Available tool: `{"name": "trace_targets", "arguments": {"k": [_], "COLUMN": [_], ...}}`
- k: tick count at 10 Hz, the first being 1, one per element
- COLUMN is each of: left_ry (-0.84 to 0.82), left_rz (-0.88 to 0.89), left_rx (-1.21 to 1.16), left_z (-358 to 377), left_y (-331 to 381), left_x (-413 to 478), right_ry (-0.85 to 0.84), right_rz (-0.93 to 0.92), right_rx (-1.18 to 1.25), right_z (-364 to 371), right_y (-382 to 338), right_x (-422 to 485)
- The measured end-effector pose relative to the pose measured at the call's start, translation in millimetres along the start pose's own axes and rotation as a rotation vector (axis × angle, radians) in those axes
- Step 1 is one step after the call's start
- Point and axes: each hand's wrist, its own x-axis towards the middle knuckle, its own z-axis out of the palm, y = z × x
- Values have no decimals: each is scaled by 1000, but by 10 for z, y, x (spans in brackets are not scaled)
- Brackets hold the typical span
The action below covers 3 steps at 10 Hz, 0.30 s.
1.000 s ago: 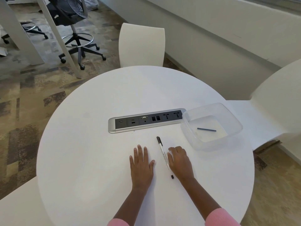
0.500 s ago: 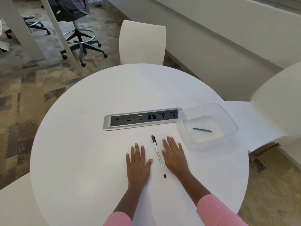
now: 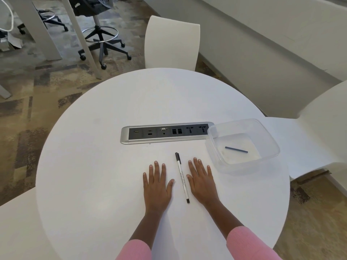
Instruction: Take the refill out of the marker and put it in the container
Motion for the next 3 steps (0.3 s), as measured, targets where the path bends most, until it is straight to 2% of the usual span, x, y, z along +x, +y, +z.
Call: {"name": "trace_targets", "arguments": {"k": [3], "left_ry": [35], "left_rz": [12], "left_rx": [-21], "left_z": [-23], "left_y": [-11], "left_x": [30], "right_ry": [-69], "right_rz": [-85], "right_rx": [99], "right_z": [-18], "right_y": [68], "right_x": [23]}}
